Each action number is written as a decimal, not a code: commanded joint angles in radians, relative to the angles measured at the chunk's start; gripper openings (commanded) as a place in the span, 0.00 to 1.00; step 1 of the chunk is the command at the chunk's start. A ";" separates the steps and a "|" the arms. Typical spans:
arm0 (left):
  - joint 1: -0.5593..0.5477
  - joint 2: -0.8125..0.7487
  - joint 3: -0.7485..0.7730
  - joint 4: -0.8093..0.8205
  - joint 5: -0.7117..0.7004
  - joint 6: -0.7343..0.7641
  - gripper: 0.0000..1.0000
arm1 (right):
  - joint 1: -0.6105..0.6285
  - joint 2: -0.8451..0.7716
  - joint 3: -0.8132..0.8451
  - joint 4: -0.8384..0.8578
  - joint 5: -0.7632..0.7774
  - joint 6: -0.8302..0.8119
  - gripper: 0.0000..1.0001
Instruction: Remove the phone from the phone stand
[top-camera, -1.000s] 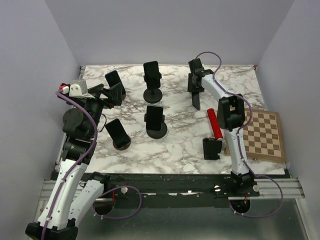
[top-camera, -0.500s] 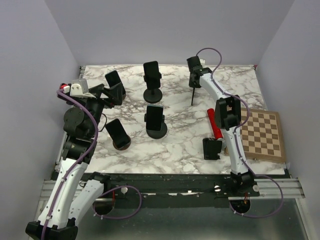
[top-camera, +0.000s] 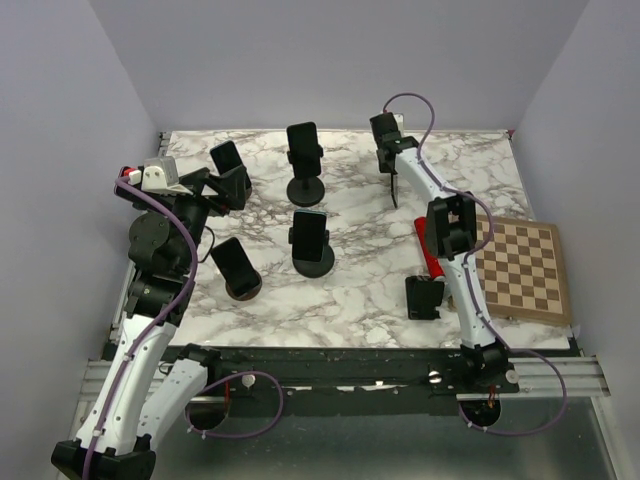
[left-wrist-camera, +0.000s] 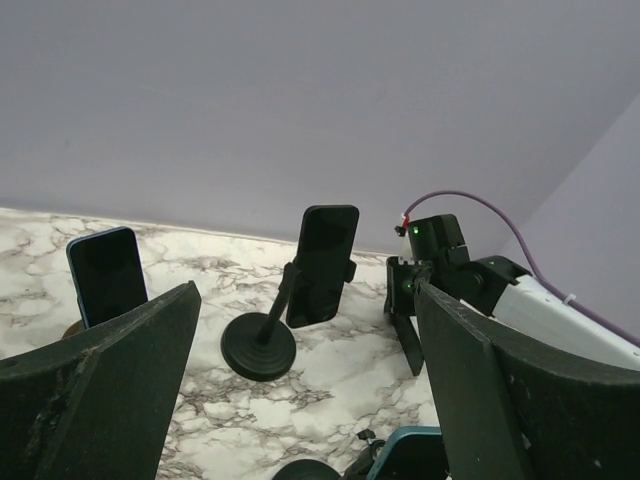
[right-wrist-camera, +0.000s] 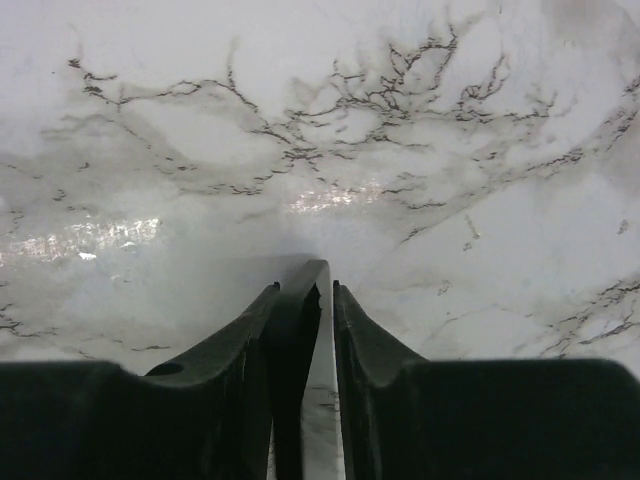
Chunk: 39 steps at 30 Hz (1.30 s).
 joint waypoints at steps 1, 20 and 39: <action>-0.007 0.003 -0.008 0.004 -0.009 -0.003 0.96 | 0.023 0.045 0.025 0.040 0.024 -0.043 0.40; -0.007 0.010 -0.001 -0.004 0.001 -0.008 0.96 | 0.052 -0.214 -0.040 -0.061 -0.072 0.066 1.00; -0.007 0.036 0.013 -0.020 0.010 -0.028 0.96 | 0.218 -1.217 -1.197 0.167 -0.285 0.435 1.00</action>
